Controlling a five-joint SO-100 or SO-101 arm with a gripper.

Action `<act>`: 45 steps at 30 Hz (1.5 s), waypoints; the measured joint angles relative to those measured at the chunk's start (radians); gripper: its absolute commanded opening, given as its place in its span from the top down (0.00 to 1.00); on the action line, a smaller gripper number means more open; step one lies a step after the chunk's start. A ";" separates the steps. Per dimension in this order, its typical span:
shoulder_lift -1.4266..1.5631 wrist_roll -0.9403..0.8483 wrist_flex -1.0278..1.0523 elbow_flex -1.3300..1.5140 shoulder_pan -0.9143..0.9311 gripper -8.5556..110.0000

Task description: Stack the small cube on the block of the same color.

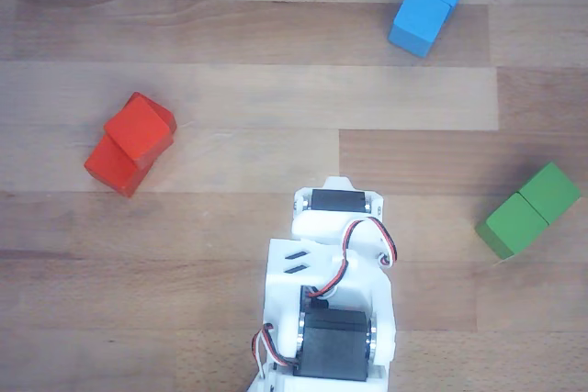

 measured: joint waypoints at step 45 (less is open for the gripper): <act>0.000 0.000 0.000 0.000 0.018 0.93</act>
